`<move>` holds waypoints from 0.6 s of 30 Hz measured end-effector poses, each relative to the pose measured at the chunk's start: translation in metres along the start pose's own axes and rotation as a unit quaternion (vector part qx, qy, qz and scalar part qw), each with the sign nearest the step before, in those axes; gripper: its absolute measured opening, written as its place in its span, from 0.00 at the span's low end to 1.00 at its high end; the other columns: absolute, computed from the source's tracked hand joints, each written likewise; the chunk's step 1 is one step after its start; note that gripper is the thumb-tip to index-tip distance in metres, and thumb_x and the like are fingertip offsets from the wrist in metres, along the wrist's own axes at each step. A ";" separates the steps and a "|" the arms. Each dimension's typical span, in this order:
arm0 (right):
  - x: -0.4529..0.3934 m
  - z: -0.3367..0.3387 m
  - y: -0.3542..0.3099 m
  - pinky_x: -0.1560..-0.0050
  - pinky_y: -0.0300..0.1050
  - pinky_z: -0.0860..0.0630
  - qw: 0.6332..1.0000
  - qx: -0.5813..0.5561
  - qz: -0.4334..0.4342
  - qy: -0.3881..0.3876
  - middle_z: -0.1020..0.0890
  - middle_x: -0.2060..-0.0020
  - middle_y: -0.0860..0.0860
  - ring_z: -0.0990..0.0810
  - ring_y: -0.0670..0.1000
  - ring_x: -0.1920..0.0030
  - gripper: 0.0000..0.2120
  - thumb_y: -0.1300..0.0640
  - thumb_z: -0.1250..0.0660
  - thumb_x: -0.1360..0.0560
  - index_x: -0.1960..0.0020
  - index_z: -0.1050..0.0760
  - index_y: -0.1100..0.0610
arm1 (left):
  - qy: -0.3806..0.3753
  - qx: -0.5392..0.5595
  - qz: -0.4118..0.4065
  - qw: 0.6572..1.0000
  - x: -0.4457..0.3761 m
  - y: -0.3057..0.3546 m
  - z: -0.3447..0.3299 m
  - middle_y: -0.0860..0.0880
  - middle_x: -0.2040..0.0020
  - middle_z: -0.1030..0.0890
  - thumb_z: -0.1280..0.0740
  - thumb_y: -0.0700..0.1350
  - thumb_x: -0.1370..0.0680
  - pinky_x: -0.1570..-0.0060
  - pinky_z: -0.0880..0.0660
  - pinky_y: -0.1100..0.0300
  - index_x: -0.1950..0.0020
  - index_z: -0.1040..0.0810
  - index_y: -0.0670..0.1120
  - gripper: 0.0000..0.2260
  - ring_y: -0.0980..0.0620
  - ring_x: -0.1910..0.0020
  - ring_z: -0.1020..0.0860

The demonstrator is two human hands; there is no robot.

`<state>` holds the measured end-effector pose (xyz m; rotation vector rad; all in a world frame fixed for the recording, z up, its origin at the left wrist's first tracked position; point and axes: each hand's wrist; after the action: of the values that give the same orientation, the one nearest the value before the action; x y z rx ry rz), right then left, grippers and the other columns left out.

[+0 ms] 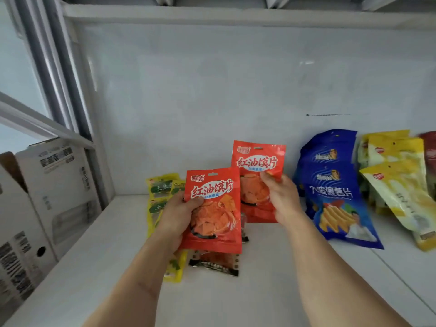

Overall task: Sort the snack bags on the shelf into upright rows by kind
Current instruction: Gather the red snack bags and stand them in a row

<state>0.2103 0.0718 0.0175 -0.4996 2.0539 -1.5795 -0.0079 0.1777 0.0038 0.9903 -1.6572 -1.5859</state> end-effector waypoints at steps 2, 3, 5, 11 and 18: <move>-0.010 0.034 0.005 0.45 0.57 0.18 0.999 0.037 -0.001 -0.002 0.13 0.51 0.52 0.13 0.55 0.51 0.19 0.44 0.23 0.31 0.46 0.18 0.54 | -0.007 -0.006 0.000 1.000 0.000 -0.001 -0.028 0.46 0.50 0.12 0.30 0.42 0.21 0.43 0.19 0.44 0.43 0.18 0.44 0.08 0.44 0.50 0.14; -0.014 0.049 0.009 0.46 0.56 0.18 0.999 0.052 -0.004 -0.004 0.13 0.51 0.52 0.13 0.54 0.52 0.16 0.46 0.24 0.29 0.47 0.18 0.54 | -0.009 -0.015 0.000 1.000 0.000 -0.001 -0.041 0.47 0.50 0.12 0.30 0.43 0.21 0.43 0.19 0.45 0.43 0.18 0.45 0.07 0.45 0.50 0.14; -0.020 0.071 0.017 0.48 0.52 0.18 0.997 0.081 -0.015 -0.013 0.12 0.53 0.51 0.13 0.53 0.54 0.10 0.48 0.26 0.26 0.49 0.17 0.52 | -0.013 -0.028 0.000 1.000 -0.001 -0.006 -0.067 0.48 0.50 0.12 0.29 0.44 0.21 0.43 0.19 0.44 0.43 0.18 0.47 0.08 0.46 0.50 0.14; -0.033 0.089 0.023 0.57 0.47 0.20 0.988 0.150 -0.018 -0.044 0.14 0.64 0.50 0.15 0.51 0.61 0.11 0.50 0.30 0.23 0.61 0.18 0.55 | -0.047 -0.056 0.032 0.997 0.009 -0.030 -0.131 0.49 0.48 0.12 0.29 0.47 0.21 0.42 0.19 0.44 0.39 0.20 0.49 0.12 0.46 0.49 0.14; -0.046 0.084 0.031 0.50 0.58 0.17 0.985 0.164 -0.026 -0.053 0.13 0.64 0.50 0.14 0.53 0.59 0.12 0.47 0.29 0.25 0.64 0.18 0.52 | 0.015 -0.142 0.037 0.989 0.005 -0.039 -0.143 0.54 0.50 0.13 0.31 0.49 0.19 0.44 0.18 0.45 0.41 0.21 0.55 0.07 0.50 0.50 0.14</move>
<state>0.2975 0.0398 -0.0227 -0.5035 1.6718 -1.8342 0.1148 0.0993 -0.0249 0.7924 -1.3829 -1.6906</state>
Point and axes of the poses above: each hand's wrist, its own x-axis away from the middle knuckle, its own z-axis out of the back of the hand, y = z × x
